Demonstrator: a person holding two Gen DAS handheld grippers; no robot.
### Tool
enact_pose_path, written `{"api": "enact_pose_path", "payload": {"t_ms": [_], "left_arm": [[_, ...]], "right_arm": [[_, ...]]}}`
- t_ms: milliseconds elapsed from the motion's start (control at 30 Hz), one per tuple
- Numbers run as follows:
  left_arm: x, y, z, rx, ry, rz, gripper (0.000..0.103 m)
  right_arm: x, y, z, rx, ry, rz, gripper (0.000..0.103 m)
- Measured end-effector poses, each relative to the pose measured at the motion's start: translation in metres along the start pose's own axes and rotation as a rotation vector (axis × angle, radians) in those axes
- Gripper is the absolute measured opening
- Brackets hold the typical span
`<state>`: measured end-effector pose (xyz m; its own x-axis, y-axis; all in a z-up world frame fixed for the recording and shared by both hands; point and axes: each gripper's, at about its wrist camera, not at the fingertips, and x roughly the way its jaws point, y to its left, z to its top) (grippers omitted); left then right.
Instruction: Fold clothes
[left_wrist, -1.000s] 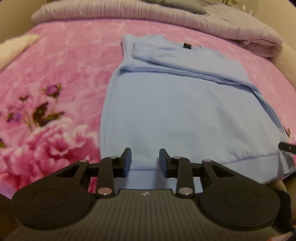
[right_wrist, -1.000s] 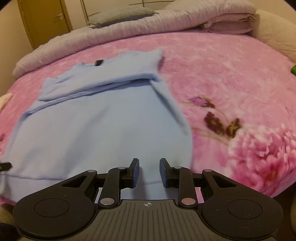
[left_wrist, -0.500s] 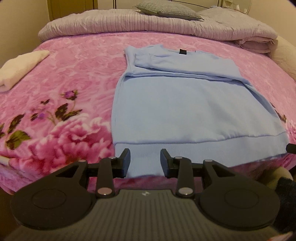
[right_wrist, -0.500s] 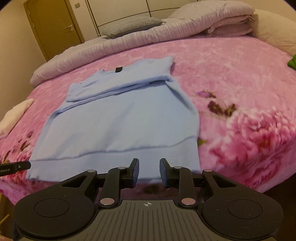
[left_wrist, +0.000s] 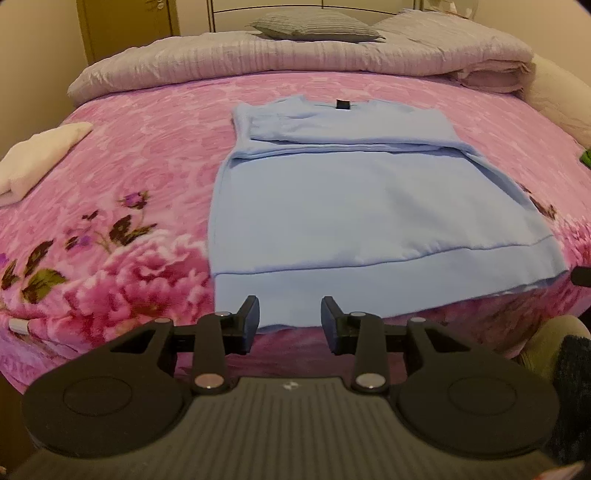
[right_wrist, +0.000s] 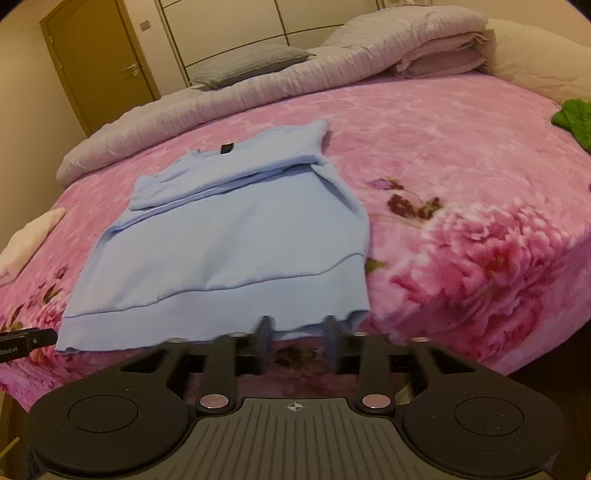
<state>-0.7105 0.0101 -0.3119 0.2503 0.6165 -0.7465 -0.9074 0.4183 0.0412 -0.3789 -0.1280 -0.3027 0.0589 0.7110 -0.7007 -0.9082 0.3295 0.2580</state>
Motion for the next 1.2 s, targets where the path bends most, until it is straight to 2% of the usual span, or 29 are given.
{"api": "enact_pose_path", "payload": {"t_ms": [33, 600, 1200], "left_arm": [[0.000, -0.002, 0.000, 0.004, 0.000, -0.001, 0.033], [0.008, -0.005, -0.005, 0.015, 0.026, 0.006, 0.037], [0.027, 0.007, -0.007, -0.018, 0.070, -0.006, 0.037]], "right_arm": [[0.000, -0.001, 0.000, 0.004, -0.004, -0.001, 0.062], [0.013, 0.008, -0.004, -0.023, 0.026, 0.033, 0.062], [0.038, 0.025, -0.003, -0.089, 0.079, 0.020, 0.062]]}}
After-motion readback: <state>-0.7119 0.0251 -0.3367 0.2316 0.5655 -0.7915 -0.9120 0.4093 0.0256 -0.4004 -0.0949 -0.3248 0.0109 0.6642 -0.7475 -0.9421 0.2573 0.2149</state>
